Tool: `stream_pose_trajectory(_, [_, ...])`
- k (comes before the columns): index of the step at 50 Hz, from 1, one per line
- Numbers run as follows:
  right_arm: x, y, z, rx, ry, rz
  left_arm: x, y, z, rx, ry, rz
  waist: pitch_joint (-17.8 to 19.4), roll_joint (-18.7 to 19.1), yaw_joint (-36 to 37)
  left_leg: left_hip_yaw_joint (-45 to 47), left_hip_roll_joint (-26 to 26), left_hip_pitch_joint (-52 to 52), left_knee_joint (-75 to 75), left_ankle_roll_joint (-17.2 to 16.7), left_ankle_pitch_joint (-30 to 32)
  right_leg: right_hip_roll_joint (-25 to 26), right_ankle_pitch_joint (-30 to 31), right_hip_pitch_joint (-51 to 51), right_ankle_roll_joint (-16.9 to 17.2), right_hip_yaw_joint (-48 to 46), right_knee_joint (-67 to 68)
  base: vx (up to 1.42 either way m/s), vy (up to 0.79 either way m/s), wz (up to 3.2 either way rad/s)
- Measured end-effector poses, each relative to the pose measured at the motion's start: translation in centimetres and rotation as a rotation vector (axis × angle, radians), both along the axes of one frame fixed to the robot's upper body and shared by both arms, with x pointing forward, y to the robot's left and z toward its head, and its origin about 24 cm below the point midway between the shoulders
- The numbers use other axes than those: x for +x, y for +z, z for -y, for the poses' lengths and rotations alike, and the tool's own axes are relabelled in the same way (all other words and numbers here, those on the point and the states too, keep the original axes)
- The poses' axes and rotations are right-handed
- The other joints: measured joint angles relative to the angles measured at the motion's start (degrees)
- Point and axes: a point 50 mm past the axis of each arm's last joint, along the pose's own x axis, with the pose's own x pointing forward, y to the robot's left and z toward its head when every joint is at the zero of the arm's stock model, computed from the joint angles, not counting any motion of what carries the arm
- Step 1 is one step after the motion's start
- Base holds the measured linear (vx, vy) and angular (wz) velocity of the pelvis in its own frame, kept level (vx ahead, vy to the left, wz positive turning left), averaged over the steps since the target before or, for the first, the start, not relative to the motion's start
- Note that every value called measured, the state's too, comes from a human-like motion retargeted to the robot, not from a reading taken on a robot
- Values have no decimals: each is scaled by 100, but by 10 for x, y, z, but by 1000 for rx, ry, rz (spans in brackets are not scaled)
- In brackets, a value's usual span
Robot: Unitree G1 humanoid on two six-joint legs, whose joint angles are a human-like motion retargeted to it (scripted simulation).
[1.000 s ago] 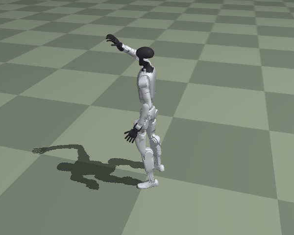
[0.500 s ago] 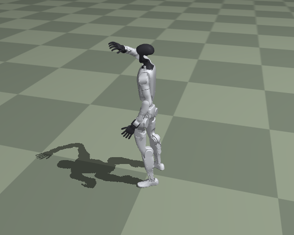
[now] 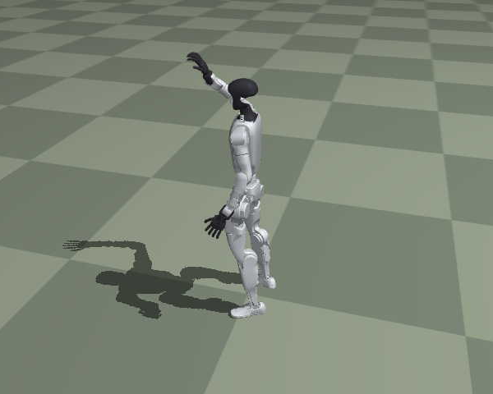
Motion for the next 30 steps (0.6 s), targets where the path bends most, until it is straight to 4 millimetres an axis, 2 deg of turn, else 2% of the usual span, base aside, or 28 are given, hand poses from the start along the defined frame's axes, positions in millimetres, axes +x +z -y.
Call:
stream_pose_trajectory(2, [0, -24, -23, -99, 133, -134, -2, 0, -1, 0, -25, -7, -9, 4, -26, 19, 16, -4, 7, -5, 0, 21, 2, -11, 0, 16, -10, 0, 0, 0])
stream_pose_trajectory(4, [-5, -39, -42, -174, 241, -223, -3, 1, -1, -5, -55, -12, -14, -3, -35, 39, 27, -7, 11, -5, 0, 37, 5, -23, 0, 35, -17, 0, 0, 0])
stream_pose_trajectory(7, [-14, -41, -50, -190, 316, -215, -1, 2, -1, -7, -85, -10, -20, -22, -17, 62, 33, -14, 11, 0, 1, 48, 14, -39, 0, 58, -29, 0, 0, 0])
stream_pose_trajectory(10, [-18, -23, -34, -91, 260, -48, 2, 3, -2, 13, -87, 5, -30, -66, 29, 65, 27, -28, 7, 5, 4, 43, 25, -51, 0, 61, -39, 0, 0, 0])
stream_pose_trajectory(13, [-18, 1, -2, 74, 130, 139, 8, 5, -5, 42, -74, 21, -39, -143, 96, 44, 9, -37, 3, 3, 3, 19, 27, -45, 0, 42, -41, 0, 0, 0])
stream_pose_trajectory(17, [-17, 28, 36, 273, -19, 279, 14, 8, -10, 74, -64, 34, -40, -263, 184, 0, -16, -38, 6, -9, -1, -21, 17, -19, 0, 3, -25, 0, 0, 0])
stream_pose_trajectory(20, [-15, 42, 51, 374, -79, 319, 18, 9, -12, 88, -68, 34, -36, -343, 238, -26, -26, -32, 13, -16, -8, -41, 5, -1, 0, -18, -6, 0, 0, 0])
stream_pose_trajectory(22, [-10, 50, 51, 412, -99, 327, 19, 9, -13, 92, -72, 27, -35, -384, 262, -30, -27, -23, 17, -14, -14, -48, -1, 7, 0, -20, 7, 0, 0, 0])
stream_pose_trajectory(24, [-4, 58, 45, 420, -105, 321, 19, 8, -12, 91, -75, 16, -37, -408, 276, -25, -26, -13, 20, -7, -22, -50, -4, 10, 0, -12, 18, 0, 0, 0])
stream_pose_trajectory(26, [3, 66, 30, 391, -93, 302, 18, 6, -10, 84, -76, 4, -42, -412, 274, -10, -22, -2, 20, 4, -30, -46, -4, 8, 0, 6, 26, 0, 0, 0])
stream_pose_trajectory(30, [17, 77, -24, 219, 0, 232, 15, 2, -2, 47, -84, -15, -57, -359, 222, 28, -5, 19, 15, 32, -43, -24, 4, -3, 0, 50, 31, 0, 0, 0])
